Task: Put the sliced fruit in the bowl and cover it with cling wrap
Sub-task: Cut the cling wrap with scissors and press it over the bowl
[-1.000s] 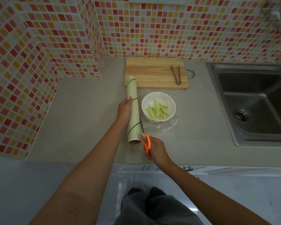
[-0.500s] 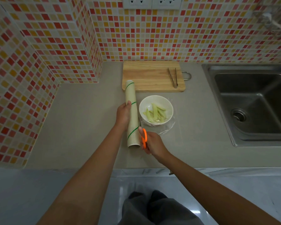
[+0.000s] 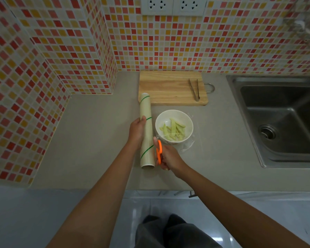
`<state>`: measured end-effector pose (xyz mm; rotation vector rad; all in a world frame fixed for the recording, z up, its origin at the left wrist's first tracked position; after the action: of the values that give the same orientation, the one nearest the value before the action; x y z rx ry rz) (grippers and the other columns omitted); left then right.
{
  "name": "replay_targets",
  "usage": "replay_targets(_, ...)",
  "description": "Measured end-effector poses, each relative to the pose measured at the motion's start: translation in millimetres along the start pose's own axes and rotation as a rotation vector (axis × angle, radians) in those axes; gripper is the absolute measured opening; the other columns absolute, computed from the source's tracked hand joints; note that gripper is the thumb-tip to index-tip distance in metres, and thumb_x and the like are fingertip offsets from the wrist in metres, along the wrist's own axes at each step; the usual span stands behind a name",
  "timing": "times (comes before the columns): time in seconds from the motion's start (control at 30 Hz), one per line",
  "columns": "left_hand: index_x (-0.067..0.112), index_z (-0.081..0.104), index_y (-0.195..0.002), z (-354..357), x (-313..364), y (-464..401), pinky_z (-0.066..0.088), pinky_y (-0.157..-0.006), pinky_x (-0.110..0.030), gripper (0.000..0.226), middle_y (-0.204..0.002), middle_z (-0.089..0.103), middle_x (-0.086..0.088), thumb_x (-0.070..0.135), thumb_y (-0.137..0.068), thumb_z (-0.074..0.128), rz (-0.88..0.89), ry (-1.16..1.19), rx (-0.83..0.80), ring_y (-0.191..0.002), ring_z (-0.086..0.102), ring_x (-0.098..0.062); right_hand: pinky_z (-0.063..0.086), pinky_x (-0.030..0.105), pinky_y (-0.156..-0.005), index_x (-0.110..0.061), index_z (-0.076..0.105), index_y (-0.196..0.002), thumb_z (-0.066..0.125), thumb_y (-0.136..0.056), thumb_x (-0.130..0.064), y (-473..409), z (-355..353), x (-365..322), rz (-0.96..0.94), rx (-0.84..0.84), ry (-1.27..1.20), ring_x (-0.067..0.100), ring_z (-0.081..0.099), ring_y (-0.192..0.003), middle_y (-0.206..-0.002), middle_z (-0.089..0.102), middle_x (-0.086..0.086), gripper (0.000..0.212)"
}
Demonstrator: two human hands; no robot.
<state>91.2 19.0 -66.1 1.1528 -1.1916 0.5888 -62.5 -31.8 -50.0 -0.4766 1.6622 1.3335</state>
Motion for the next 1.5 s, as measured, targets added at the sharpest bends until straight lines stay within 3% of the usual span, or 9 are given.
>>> replay_targets(0.27, 0.007, 0.062, -0.095, -6, 3, -1, 0.044, -0.075, -0.036, 0.027, -0.088, 0.059, -0.017, 0.028, -0.099, 0.045, -0.001, 0.002, 0.008, -0.081, 0.055, -0.026, 0.027, 0.015, -0.033, -0.015, 0.046, -0.059, 0.059, -0.088, -0.046, -8, -1, -4, -0.078, 0.019, -0.021, 0.009, 0.040, -0.032, -0.053, 0.044, 0.009, 0.044)
replay_targets(0.43, 0.006, 0.061, -0.095, -7, 3, 0, 0.043, -0.075, -0.035, 0.027, -0.087, 0.060, -0.016, 0.027, -0.100, 0.044, 0.006, -0.015, -0.006, -0.081, 0.056, -0.026, 0.025, 0.013, -0.036, -0.024, 0.047, -0.050, 0.054, -0.067, -0.075, -13, 4, -3, -0.024, 0.001, 0.007, 0.015, 0.034, -0.026, -0.045, 0.052, 0.007, 0.054)
replay_targets(0.53, 0.006, 0.062, -0.096, -6, 1, 1, 0.045, -0.078, -0.036, 0.027, -0.091, 0.061, -0.017, 0.026, -0.100, 0.044, 0.003, -0.024, -0.015, -0.084, 0.057, -0.026, 0.026, 0.014, -0.036, -0.023, 0.046, -0.035, 0.052, -0.062, -0.082, -19, 2, -4, 0.048, 0.000, 0.062, 0.015, 0.035, -0.026, -0.042, 0.056, 0.006, 0.065)
replay_targets(0.8, 0.007, 0.061, -0.093, -6, 4, 2, 0.044, -0.076, -0.037, 0.027, -0.088, 0.059, -0.018, 0.026, -0.100, 0.043, -0.003, 0.008, -0.007, -0.082, 0.056, -0.027, 0.024, 0.015, -0.035, -0.013, 0.043, -0.048, 0.057, -0.084, -0.058, -28, -7, -14, -0.058, 0.053, 0.051, 0.014, 0.034, -0.025, -0.042, 0.047, 0.006, 0.059)
replay_targets(1.03, 0.008, 0.060, -0.087, -7, 6, 4, 0.045, -0.074, -0.036, 0.028, -0.085, 0.060, -0.018, 0.026, -0.100, 0.043, 0.021, -0.017, -0.014, -0.079, 0.056, -0.025, 0.022, 0.012, -0.036, -0.013, 0.048, -0.056, 0.048, -0.064, -0.084, -36, -1, -22, 0.042, -0.005, 0.064, 0.017, 0.036, -0.025, -0.049, 0.057, 0.010, 0.072)
replay_targets(1.27, 0.011, 0.063, -0.086, -5, 9, 8, 0.048, -0.078, -0.039, 0.028, -0.088, 0.064, -0.017, 0.026, -0.099, 0.044, 0.008, -0.001, -0.028, -0.082, 0.059, -0.027, 0.020, 0.017, -0.035, -0.012, 0.047, -0.050, 0.050, -0.078, -0.072, -46, -5, -31, -0.042, 0.003, 0.041, 0.016, 0.031, -0.026, -0.051, 0.052, 0.009, 0.066)
replay_targets(1.37, 0.004, 0.064, -0.096, -6, 10, 9, 0.051, -0.082, -0.044, 0.031, -0.090, 0.064, -0.019, 0.027, -0.099, 0.043, 0.008, 0.002, -0.025, -0.083, 0.060, -0.028, 0.018, 0.017, -0.035, -0.011, 0.047, -0.050, 0.054, -0.082, -0.064, -49, -7, -38, -0.073, 0.022, 0.019, 0.015, 0.030, -0.025, -0.052, 0.052, 0.010, 0.062)
replay_targets(1.5, 0.000, 0.063, -0.100, -7, 12, 10, 0.051, -0.081, -0.046, 0.033, -0.089, 0.063, -0.021, 0.027, -0.100, 0.044, 0.008, 0.009, -0.032, -0.082, 0.060, -0.030, 0.020, 0.014, -0.033, -0.011, 0.046, -0.053, 0.050, -0.078, -0.073, -55, -6, -42, 0.000, 0.006, 0.014, 0.015, 0.032, -0.025, -0.049, 0.054, 0.009, 0.067)
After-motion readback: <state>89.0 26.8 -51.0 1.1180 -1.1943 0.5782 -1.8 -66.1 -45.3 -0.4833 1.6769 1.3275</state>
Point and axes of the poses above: each hand's wrist, its own y-axis away from the middle knuckle, its own z-axis out of the palm, x = y × z, the point moved 8 cm from there along -y, towards the middle knuckle
